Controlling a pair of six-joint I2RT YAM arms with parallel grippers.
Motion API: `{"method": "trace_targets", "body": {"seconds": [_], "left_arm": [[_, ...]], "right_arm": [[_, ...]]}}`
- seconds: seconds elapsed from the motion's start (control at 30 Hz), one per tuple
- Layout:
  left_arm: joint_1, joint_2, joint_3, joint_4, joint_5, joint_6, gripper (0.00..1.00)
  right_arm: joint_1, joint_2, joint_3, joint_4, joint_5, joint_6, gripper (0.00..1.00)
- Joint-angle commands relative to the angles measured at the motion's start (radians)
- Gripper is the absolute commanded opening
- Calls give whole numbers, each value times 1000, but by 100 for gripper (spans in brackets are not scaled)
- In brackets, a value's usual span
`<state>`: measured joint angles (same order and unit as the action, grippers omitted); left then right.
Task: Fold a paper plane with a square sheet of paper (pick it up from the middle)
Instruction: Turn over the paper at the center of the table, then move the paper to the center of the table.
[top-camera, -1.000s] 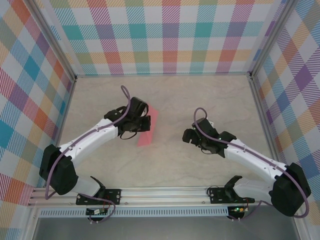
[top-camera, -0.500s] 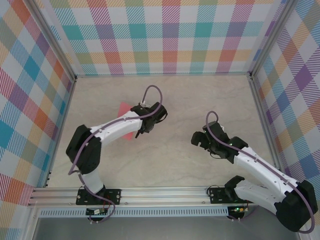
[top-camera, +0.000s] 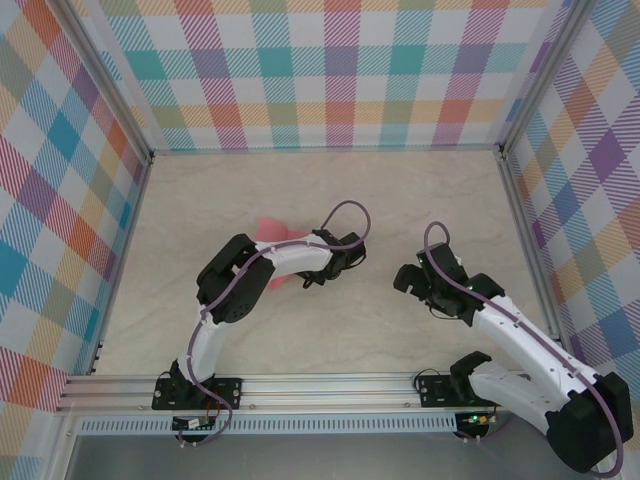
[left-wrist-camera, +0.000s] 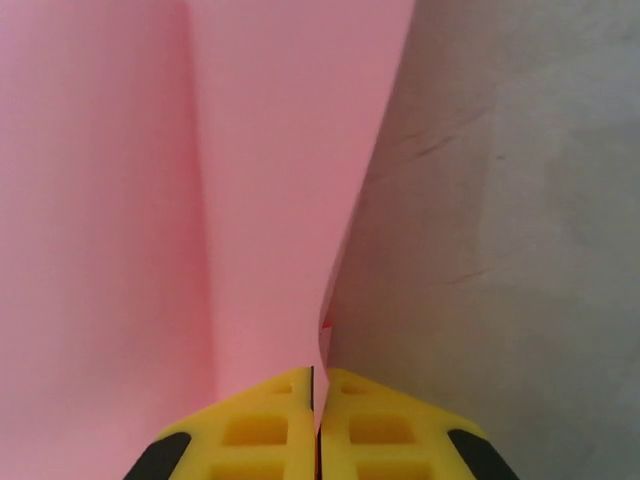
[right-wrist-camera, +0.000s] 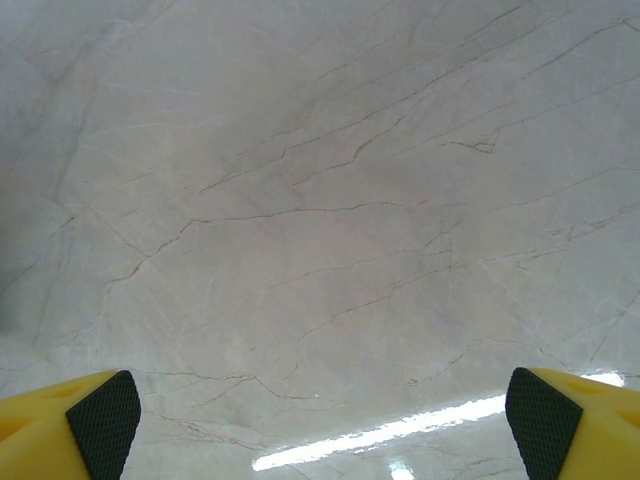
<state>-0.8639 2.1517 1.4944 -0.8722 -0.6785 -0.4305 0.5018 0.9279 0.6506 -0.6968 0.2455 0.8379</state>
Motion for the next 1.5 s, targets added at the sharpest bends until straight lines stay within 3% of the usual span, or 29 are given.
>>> {"method": "trace_targets", "body": {"seconds": [0.0,0.2,0.47,0.73,0.9,1.1,1.27,1.47], "left_arm": [[-5,14,21,38,91,-42,9],[-4,2,43,38,171,-68,28],[8,-257,19,126,424,-100,58],[143,-547,-193,268,630,-132,80],[290,-671,-335,300,670,-182,100],[440,-807,-532,344,667,-262,100],[545,-924,-689,338,616,-339,100],[595,-1001,-788,315,624,-350,100]], "right_arm": [[-14,-3,21,-22,-6,-4,97],[-30,31,70,-37,-6,-41,97],[-36,123,140,22,-64,-80,97],[-30,288,214,219,-300,-122,91],[67,472,370,287,-361,-123,82],[241,765,651,278,-361,-151,68],[289,974,847,272,-411,-106,53],[316,1201,1076,150,-438,-103,51]]}}
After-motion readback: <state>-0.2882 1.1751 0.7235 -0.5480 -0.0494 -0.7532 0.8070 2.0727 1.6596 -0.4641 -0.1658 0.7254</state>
